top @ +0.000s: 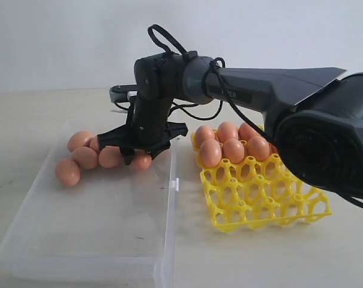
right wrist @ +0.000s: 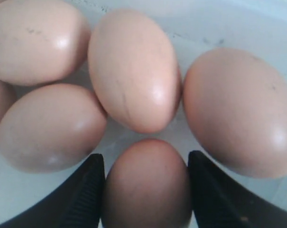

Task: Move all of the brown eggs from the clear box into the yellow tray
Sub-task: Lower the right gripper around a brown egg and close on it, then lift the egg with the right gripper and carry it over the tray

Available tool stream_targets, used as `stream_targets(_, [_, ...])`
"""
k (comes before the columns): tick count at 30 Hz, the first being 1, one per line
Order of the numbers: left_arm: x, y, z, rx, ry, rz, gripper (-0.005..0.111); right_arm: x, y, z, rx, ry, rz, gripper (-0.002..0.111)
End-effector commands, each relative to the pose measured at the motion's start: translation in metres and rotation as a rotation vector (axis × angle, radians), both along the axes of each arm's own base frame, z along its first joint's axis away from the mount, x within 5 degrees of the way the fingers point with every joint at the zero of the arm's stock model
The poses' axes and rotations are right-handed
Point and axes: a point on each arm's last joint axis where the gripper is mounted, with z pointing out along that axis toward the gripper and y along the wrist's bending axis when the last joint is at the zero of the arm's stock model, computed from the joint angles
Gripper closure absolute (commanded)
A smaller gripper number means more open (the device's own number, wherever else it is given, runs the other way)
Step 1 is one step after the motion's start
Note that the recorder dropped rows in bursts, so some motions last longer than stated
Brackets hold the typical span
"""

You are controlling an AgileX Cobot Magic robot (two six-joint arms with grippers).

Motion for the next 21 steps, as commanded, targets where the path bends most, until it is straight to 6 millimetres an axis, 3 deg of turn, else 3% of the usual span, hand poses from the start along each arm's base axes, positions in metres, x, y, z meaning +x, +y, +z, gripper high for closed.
stream_targets(1, [0.000, 0.000, 0.002, -0.007, -0.016, -0.004, 0.107, 0.003, 0.001, 0.006, -0.001, -0.047, 0.068, 0.092])
stream_targets(2, [0.000, 0.000, 0.002, -0.007, -0.016, -0.004, 0.107, 0.003, 0.002, 0.007, -0.004, -0.054, 0.091, 0.104])
stream_targets(3, [0.000, 0.000, 0.002, -0.007, -0.016, -0.004, 0.107, 0.002, 0.002, 0.008, -0.008, -0.060, 0.111, 0.108])
stream_targets(9, [0.000, 0.000, 0.002, -0.007, -0.016, -0.004, 0.107, 0.001, 0.003, 0.015, -0.006, -0.077, 0.143, 0.108])
stream_targets(15, [0.000, 0.000, 0.002, -0.007, -0.016, -0.004, 0.107, -0.004, 0.012, 0.048, 0.050, -0.174, 0.184, 0.108])
stream_targets(21, [0.000, 0.000, 0.002, -0.007, -0.016, -0.004, 0.107, -0.023, 0.028, 0.073, 0.100, -0.292, 0.284, 0.108])
